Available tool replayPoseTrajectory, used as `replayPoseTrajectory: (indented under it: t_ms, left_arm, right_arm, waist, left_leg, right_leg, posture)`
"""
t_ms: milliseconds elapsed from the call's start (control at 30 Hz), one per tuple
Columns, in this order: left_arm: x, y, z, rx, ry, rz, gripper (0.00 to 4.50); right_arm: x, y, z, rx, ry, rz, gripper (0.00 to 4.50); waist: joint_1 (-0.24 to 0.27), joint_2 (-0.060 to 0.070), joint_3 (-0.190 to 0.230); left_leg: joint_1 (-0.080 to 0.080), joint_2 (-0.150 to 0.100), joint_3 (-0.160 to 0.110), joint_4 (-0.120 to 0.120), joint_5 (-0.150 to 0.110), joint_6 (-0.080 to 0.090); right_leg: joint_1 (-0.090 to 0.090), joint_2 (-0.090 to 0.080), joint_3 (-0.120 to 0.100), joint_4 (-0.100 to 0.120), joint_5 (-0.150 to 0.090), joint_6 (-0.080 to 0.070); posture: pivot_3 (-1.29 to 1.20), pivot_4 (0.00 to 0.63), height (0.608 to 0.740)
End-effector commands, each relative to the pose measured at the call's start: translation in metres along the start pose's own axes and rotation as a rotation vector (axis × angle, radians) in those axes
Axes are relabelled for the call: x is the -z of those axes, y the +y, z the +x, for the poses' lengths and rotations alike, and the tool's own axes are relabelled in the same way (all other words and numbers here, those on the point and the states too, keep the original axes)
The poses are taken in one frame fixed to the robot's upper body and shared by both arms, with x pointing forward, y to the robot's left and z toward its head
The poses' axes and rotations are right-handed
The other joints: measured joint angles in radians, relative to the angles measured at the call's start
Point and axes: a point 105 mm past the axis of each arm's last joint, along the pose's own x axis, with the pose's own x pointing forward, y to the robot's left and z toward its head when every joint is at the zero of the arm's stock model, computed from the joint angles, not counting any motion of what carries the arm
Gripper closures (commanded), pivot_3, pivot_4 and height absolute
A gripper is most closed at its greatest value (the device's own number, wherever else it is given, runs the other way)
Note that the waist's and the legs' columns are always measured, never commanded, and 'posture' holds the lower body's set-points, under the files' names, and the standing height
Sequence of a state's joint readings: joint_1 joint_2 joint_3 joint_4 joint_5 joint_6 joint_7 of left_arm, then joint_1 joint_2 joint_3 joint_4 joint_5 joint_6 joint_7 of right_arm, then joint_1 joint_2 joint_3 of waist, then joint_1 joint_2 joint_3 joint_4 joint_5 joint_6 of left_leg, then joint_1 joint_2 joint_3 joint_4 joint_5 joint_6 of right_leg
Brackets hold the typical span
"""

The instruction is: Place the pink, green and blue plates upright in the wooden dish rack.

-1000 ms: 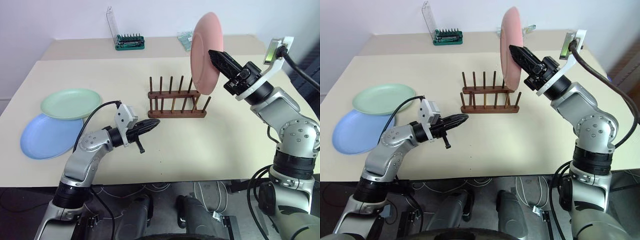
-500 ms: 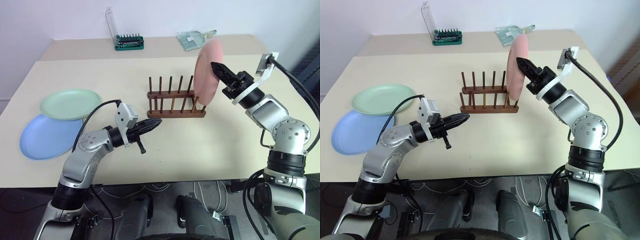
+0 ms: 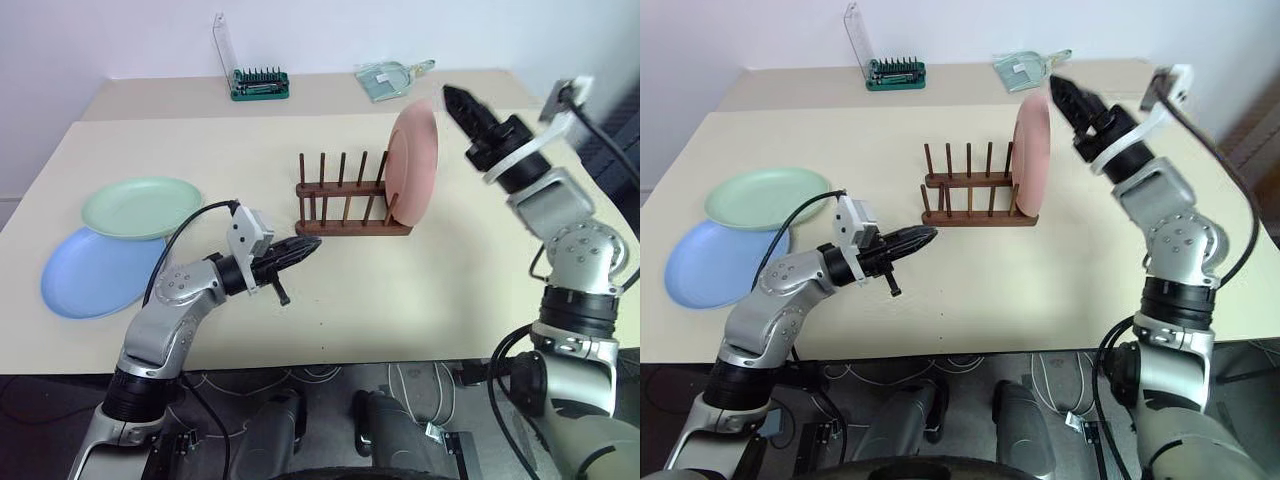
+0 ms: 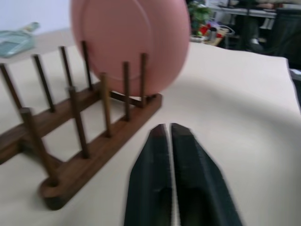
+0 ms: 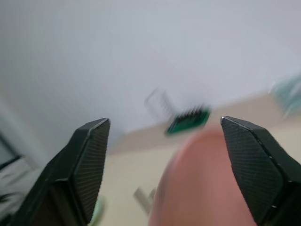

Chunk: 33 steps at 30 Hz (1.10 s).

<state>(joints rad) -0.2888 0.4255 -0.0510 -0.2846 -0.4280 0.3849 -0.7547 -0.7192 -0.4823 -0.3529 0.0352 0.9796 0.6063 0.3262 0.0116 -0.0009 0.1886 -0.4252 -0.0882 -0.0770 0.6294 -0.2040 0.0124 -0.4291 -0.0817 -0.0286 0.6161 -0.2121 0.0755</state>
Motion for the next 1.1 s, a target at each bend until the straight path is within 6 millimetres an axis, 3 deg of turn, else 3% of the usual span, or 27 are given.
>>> replayPoseTrajectory:
  t_ms: [33, 133, 200, 367, 467, 700, 867, 1067, 1100]
  left_arm:
    - [-0.043, 0.043, -0.030, -0.276, -0.132, 0.045, 2.63]
    - [-0.057, 0.077, -0.074, -0.543, -0.143, 0.054, 1.22]
    - [-0.066, 0.092, -0.110, -0.696, -0.160, 0.057, 0.23]
    - [-0.064, 0.117, -0.175, -1.014, -0.117, -0.018, 0.23]
    - [-0.052, 0.120, -0.197, -1.120, -0.081, -0.134, 0.23]
    - [-0.021, 0.125, -0.217, -1.290, 0.017, -0.322, 0.23]
    - [0.001, 0.141, -0.215, -1.354, 0.083, -0.481, 0.23]
    - [0.009, 0.162, -0.207, -1.363, 0.067, -0.599, 0.23]
    - [0.010, 0.165, -0.205, -1.359, 0.067, -0.605, 0.60]
  right_arm:
    - [-0.040, 0.015, 0.000, -0.071, -0.043, -0.342, 0.60]
    - [-0.043, 0.049, 0.000, -0.237, 0.005, -0.568, 0.60]
    - [-0.030, 0.077, -0.004, -0.404, 0.070, -0.659, 0.60]
    - [0.008, 0.117, -0.021, -0.685, 0.205, -0.638, 0.60]
    - [0.025, 0.128, -0.024, -0.763, 0.239, -0.582, 0.60]
    - [0.038, 0.131, -0.028, -0.799, 0.278, -0.532, 0.60]
    - [0.050, 0.135, -0.045, -0.846, 0.344, -0.496, 0.60]
    - [0.064, 0.141, -0.059, -0.875, 0.398, -0.464, 0.60]
    - [0.065, 0.142, -0.060, -0.872, 0.400, -0.458, 0.60]
  waist:
    - [0.001, 0.000, 0.000]
    - [-0.004, 0.000, 0.001]
    - [-0.017, 0.000, 0.001]
    - [-0.022, -0.002, 0.002]
    - [-0.019, -0.005, 0.001]
    - [0.004, -0.007, 0.001]
    - [0.004, -0.008, 0.001]
    - [0.000, -0.009, 0.001]
    - [0.001, -0.009, 0.001]
  left_leg:
    - [0.000, 0.000, 0.000, 0.000, 0.000, 0.000]
    - [-0.001, 0.000, 0.000, 0.000, 0.000, 0.000]
    - [0.000, 0.001, 0.000, -0.002, 0.000, 0.000]
    - [0.000, 0.001, -0.001, 0.000, 0.000, 0.000]
    - [0.000, 0.000, -0.001, 0.002, 0.000, -0.001]
    - [0.000, 0.000, -0.002, 0.001, -0.001, -0.002]
    - [0.000, 0.000, -0.002, 0.001, -0.001, -0.003]
    - [0.000, 0.000, -0.001, 0.000, -0.001, -0.003]
    - [0.000, 0.000, -0.001, 0.000, -0.001, -0.003]
  right_leg:
    - [0.000, 0.000, 0.000, 0.000, 0.000, 0.000]
    - [-0.001, 0.000, 0.000, 0.000, 0.001, 0.002]
    - [-0.002, 0.000, 0.000, 0.000, 0.001, 0.003]
    - [0.000, 0.000, 0.000, 0.001, 0.001, 0.004]
    - [0.001, 0.000, 0.000, 0.001, -0.002, 0.003]
    - [0.000, -0.001, 0.000, 0.000, 0.001, 0.002]
    - [0.000, 0.000, -0.001, 0.000, 0.001, 0.002]
    - [0.000, 0.000, 0.000, 0.000, 0.002, 0.003]
    - [-0.001, 0.000, 0.000, 0.000, 0.002, 0.003]
  posture:
    - [0.00, 0.150, 0.735]
    - [0.00, 0.150, 0.735]
    - [0.00, 0.150, 0.735]
    - [0.00, 0.150, 0.735]
    - [0.00, 0.150, 0.735]
    - [0.00, 0.150, 0.735]
    - [0.00, 0.150, 0.735]
    - [0.00, 0.150, 0.735]
    - [0.00, 0.150, 0.735]
